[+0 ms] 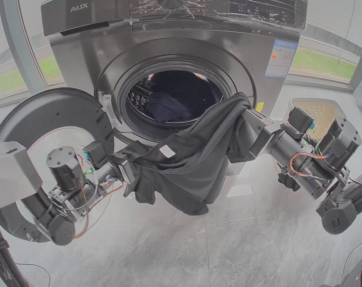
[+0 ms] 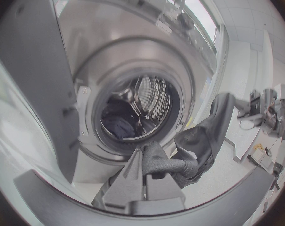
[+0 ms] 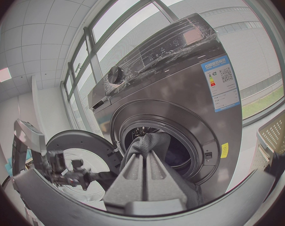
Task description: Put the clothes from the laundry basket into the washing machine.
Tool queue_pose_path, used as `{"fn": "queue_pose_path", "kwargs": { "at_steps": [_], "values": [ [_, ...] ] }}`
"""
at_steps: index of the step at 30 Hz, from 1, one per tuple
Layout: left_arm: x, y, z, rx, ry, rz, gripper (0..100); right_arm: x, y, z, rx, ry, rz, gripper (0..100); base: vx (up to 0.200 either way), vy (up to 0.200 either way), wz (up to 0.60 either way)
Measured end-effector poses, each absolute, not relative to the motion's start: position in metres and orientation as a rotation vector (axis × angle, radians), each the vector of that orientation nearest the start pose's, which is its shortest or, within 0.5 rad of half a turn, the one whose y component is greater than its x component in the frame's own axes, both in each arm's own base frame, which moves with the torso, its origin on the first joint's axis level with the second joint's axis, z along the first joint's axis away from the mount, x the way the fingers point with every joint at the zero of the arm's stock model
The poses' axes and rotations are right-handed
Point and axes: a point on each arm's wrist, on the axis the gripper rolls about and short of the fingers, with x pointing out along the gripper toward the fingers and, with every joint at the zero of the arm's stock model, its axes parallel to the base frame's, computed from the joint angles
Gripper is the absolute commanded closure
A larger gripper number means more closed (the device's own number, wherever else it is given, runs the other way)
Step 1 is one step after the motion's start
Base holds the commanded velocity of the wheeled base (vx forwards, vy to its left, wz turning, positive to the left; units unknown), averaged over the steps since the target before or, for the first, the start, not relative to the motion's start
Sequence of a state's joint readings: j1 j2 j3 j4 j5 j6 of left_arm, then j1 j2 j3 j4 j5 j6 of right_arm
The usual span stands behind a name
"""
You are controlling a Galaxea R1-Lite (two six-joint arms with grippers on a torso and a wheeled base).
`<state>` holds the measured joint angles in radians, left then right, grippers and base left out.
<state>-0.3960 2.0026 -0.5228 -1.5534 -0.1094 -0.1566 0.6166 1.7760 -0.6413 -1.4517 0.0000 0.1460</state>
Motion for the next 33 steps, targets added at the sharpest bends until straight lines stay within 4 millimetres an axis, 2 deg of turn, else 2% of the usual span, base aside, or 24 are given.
{"fn": "queue_pose_path", "kwargs": {
  "at_steps": [5,10,19,26,33],
  "values": [
    [0.276,-0.101,0.144,-0.172,-0.118,-0.516,100,0.248,0.167,0.195,0.234,-0.256,0.609,100,0.0,0.0,0.0],
    [0.273,-0.091,0.165,-0.174,-0.199,-0.505,100,0.25,0.161,0.193,0.232,-0.249,0.584,100,0.0,0.0,0.0],
    [0.272,-0.094,0.198,-0.189,-0.328,-0.518,100,0.251,0.155,0.192,0.239,-0.245,0.523,100,0.0,0.0,0.0],
    [0.269,-0.104,0.204,-0.195,-0.352,-0.553,100,0.254,0.14,0.198,0.227,-0.265,0.475,100,0.0,0.0,0.0],
    [0.271,-0.106,0.215,-0.218,-0.4,-0.506,100,0.258,0.123,0.204,0.21,-0.288,0.422,100,0.0,0.0,0.0]
  ]
}}
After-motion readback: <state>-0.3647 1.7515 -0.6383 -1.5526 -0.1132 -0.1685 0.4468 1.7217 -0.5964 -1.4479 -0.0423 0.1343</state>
